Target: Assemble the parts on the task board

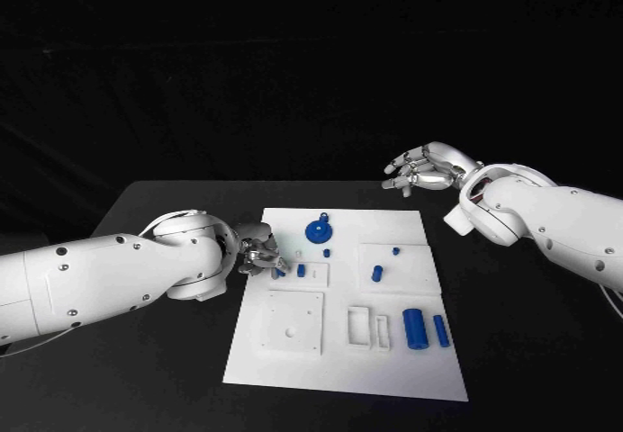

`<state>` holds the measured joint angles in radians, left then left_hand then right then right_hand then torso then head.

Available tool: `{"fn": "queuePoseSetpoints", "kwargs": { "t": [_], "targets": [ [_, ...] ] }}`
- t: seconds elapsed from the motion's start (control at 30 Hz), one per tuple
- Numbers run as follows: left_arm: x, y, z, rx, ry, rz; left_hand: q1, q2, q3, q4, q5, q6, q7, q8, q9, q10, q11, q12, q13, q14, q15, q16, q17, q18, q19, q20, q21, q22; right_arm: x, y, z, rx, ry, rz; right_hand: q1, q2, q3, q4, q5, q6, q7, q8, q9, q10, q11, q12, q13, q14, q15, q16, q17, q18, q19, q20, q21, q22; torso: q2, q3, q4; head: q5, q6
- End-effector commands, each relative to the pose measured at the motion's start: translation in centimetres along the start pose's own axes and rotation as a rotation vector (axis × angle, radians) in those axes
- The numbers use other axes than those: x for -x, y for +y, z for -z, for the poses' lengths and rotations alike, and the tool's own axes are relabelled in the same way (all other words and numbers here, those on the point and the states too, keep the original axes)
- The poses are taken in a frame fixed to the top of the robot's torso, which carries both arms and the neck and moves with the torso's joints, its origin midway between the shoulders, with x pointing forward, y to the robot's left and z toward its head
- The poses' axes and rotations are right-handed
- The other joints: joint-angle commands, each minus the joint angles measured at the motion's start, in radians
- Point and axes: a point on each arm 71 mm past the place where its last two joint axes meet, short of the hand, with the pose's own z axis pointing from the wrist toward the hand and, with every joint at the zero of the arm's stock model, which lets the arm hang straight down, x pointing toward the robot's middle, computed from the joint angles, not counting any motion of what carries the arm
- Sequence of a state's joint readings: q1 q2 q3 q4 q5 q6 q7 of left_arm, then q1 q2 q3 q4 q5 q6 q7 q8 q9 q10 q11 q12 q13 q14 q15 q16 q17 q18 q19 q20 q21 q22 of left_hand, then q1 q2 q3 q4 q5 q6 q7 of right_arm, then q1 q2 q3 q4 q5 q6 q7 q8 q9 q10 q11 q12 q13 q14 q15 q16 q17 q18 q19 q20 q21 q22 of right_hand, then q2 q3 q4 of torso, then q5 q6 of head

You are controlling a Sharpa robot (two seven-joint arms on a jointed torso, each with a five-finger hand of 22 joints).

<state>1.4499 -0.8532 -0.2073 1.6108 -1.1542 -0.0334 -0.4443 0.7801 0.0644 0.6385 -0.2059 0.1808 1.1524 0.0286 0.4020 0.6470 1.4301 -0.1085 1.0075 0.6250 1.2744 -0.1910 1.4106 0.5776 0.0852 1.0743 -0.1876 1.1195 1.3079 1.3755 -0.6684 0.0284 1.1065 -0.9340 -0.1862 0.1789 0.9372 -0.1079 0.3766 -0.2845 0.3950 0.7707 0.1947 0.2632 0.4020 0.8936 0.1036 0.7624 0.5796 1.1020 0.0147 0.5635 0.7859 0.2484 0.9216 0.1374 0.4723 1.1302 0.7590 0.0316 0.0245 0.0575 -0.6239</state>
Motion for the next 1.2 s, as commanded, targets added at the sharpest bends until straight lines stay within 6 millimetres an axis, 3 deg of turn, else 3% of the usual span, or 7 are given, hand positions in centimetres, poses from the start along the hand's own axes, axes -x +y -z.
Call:
{"fn": "queuePoseSetpoints", "kwargs": {
  "t": [0.03, 0.27, 0.47, 0.8, 1.03, 1.2],
  "targets": [
    [-0.44, 0.21, -0.12, 0.017, 0.0, -0.007, 0.004, 0.01, 0.005, 0.0, -0.004, 0.058, -0.044, 0.008, 0.007, -0.013, -0.018, 0.009, 0.004, 0.017, -0.033, 0.008, 0.003, 0.018, 0.008, -0.092, 0.007, 0.017, -0.12, 0.07, -0.01, 0.008, 0.012, -0.004, -0.003, 0.004, -0.005, 0.001, 0.007, -0.005, 0.014, 0.004, -0.001, -0.009, -0.002, 0.006, -0.001, 0.003, 0.007, -0.004, 0.001, 0.013, 0.002, 0.003, -0.005, 0.001, 0.0, 0.0004, -0.0002, 0.0, 0.0],
    [-0.41, 0.29, -0.11, 0.02, -0.002, -0.005, 0.001, 0.012, 0.005, 0.006, -0.007, 0.063, -0.048, 0.021, 0.032, -0.019, -0.022, 0.025, 0.009, 0.014, -0.037, 0.018, 0.005, 0.023, 0.009, -0.091, 0.014, 0.016, -0.12, 0.05, 0.0, 0.008, 0.012, -0.004, -0.004, 0.004, -0.005, 0.001, 0.007, -0.005, 0.014, 0.004, -0.002, -0.009, -0.002, 0.007, -0.001, 0.003, 0.007, -0.004, 0.001, 0.013, 0.002, 0.003, -0.006, 0.001, 0.0, 0.0004, -0.0004, 0.0, 0.001],
    [-0.41, 0.37, 0.01, 0.02, -0.006, -0.002, -0.007, 0.014, 0.005, 0.017, -0.01, 0.061, -0.056, 0.051, 0.098, -0.025, -0.03, 0.044, 0.011, 0.01, -0.043, 0.031, 0.006, 0.028, 0.006, -0.09, 0.022, 0.015, -0.14, 0.02, 0.01, 0.008, 0.013, -0.005, -0.004, 0.004, -0.005, 0.001, 0.008, -0.005, 0.014, 0.005, -0.002, -0.009, -0.002, 0.007, -0.001, 0.003, 0.007, -0.004, 0.001, 0.013, 0.002, 0.003, -0.006, 0.001, 0.0, 0.0004, -0.0008, -0.001, 0.001],
    [-0.32, 0.52, 0.39, 0.016, -0.021, 0.012, -0.008, 0.014, 0.004, 0.019, -0.012, 0.062, -0.057, 0.054, 0.105, -0.025, -0.031, 0.046, 0.011, 0.01, -0.044, 0.031, 0.005, 0.028, 0.006, -0.089, 0.023, 0.015, -0.22, -0.13, 0.07, 0.005, 0.014, -0.006, -0.004, 0.004, -0.005, 0.001, 0.008, -0.005, 0.014, 0.005, -0.002, -0.009, -0.002, 0.007, -0.001, 0.003, 0.007, -0.004, 0.001, 0.013, 0.002, 0.003, -0.006, 0.001, 0.001, 0.0, -0.001, -0.003, 0.002],
    [-0.11, 0.58, 0.66, 0.008, -0.051, 0.028, -0.004, 0.014, 0.007, 0.025, -0.019, 0.039, -0.063, 0.085, 0.204, -0.031, -0.036, 0.065, 0.014, 0.008, -0.049, 0.043, 0.004, 0.033, 0.006, -0.089, 0.031, 0.013, -0.21, -0.25, 0.13, 0.002, 0.014, -0.006, -0.011, 0.007, -0.004, 0.004, 0.021, -0.006, 0.014, 0.005, -0.002, -0.009, -0.002, 0.008, -0.003, 0.004, 0.007, -0.005, 0.003, 0.013, 0.004, 0.003, -0.007, 0.002, 0.001, -0.0002, -0.0003, -0.004, 0.001],
    [0.03, 0.39, 0.77, -0.011, -0.078, 0.041, -0.004, 0.013, 0.008, 0.027, -0.022, 0.036, -0.063, 0.086, 0.22, -0.032, -0.037, 0.068, 0.013, 0.007, -0.049, 0.045, 0.004, 0.034, 0.005, -0.089, 0.033, 0.013, -0.26, -0.26, 0.13, 0.003, 0.015, -0.007, -0.011, 0.007, -0.004, 0.004, 0.023, -0.006, 0.014, 0.005, -0.002, -0.009, -0.002, 0.009, -0.004, 0.004, 0.007, -0.005, 0.003, 0.013, 0.004, 0.003, -0.007, 0.003, 0.0, 0.0003, 0.0001, -0.004, 0.0]
  ]
}}
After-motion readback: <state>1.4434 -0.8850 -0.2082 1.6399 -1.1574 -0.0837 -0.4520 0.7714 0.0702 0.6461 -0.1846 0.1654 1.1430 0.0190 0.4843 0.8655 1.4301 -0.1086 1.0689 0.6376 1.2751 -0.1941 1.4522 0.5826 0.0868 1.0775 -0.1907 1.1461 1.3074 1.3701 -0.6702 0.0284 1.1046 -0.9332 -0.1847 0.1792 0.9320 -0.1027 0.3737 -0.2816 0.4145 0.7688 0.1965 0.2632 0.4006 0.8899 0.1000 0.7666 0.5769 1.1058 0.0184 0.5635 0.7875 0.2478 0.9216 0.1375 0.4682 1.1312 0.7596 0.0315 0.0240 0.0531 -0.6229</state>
